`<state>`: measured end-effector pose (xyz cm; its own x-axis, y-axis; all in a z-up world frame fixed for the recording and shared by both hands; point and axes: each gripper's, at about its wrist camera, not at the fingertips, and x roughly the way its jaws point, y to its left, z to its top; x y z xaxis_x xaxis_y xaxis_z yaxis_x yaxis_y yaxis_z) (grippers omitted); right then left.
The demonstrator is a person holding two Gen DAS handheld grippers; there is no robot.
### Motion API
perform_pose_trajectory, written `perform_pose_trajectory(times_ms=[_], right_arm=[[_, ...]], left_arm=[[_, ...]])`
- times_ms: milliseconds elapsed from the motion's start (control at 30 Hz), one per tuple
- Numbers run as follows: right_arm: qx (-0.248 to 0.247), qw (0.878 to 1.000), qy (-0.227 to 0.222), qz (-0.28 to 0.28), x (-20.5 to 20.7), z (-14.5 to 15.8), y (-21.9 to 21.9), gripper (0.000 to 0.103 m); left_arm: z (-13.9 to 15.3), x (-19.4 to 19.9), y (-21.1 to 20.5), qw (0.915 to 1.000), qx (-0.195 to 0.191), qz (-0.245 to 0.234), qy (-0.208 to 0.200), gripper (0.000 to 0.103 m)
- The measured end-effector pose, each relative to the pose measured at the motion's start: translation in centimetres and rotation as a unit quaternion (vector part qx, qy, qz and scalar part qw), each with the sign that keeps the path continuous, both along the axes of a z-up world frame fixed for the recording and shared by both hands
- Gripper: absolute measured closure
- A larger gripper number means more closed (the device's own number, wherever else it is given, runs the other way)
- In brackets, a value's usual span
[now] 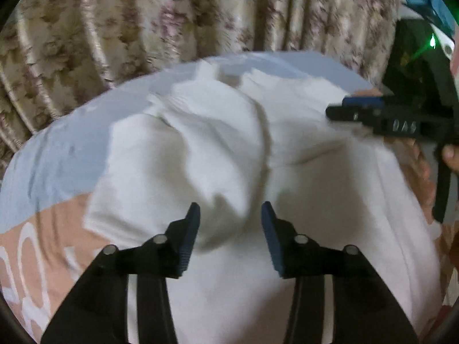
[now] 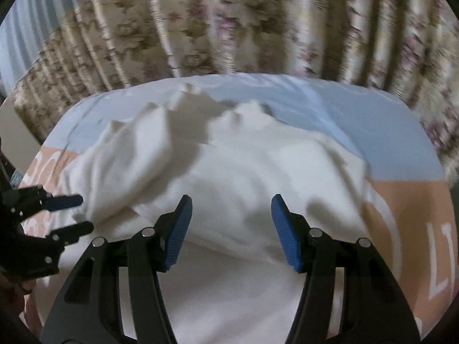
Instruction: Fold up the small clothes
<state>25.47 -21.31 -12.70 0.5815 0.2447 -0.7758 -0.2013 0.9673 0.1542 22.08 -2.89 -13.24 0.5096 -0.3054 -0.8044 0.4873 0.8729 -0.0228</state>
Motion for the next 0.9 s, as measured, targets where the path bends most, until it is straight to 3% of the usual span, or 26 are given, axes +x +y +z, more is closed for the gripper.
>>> perform_pose_trajectory(times_ms=[133, 233, 300, 433, 467, 500, 533, 600, 800, 900], right_arm=[[0.016, 0.999, -0.008, 0.05, 1.7, 0.8, 4.6, 0.045], [0.014, 0.996, -0.009, 0.082, 3.0, 1.1, 8.0, 0.045], [0.015, 0.995, -0.003, 0.103, 3.9, 1.0, 10.3, 0.045], [0.011, 0.993, 0.023, 0.119, 5.9, -0.5, 13.1, 0.046], [0.01, 0.992, 0.03, 0.118, 6.2, -1.0, 13.5, 0.052], [0.005, 0.992, 0.043, 0.116, 6.7, -1.7, 13.8, 0.075], [0.002, 0.992, 0.052, 0.115, 6.9, -2.2, 13.9, 0.083], [0.01, 0.993, 0.05, 0.11, 6.9, -2.4, 13.6, 0.085], [0.08, 0.995, -0.02, 0.046, 2.7, 0.6, 7.8, 0.086], [0.137, 0.99, 0.006, -0.013, -0.9, -0.5, 3.3, 0.087]], left_arm=[[1.2, 2.2, 2.7, 0.9991, -0.006, 0.041, -0.012, 0.051], [0.8, 4.2, 4.0, 0.9966, 0.013, 0.081, -0.009, 0.051], [-0.1, 5.4, 4.5, 0.9925, 0.05, 0.111, -0.011, 0.051], [-1.3, 6.5, 5.8, 0.9888, 0.044, 0.141, 0.023, 0.051], [-1.5, 6.5, 5.8, 0.9882, 0.048, 0.144, 0.024, 0.051], [-1.7, 6.4, 5.6, 0.988, 0.053, 0.144, 0.021, 0.051], [-1.7, 6.2, 5.4, 0.9879, 0.056, 0.143, 0.019, 0.049], [-1.9, 6.1, 5.4, 0.988, 0.057, 0.142, 0.018, 0.043], [-2.1, 6.2, 5.3, 0.987, 0.065, 0.146, 0.012, 0.032], [-2.5, 6.0, 5.3, 0.9863, 0.067, 0.15, 0.015, 0.031]])
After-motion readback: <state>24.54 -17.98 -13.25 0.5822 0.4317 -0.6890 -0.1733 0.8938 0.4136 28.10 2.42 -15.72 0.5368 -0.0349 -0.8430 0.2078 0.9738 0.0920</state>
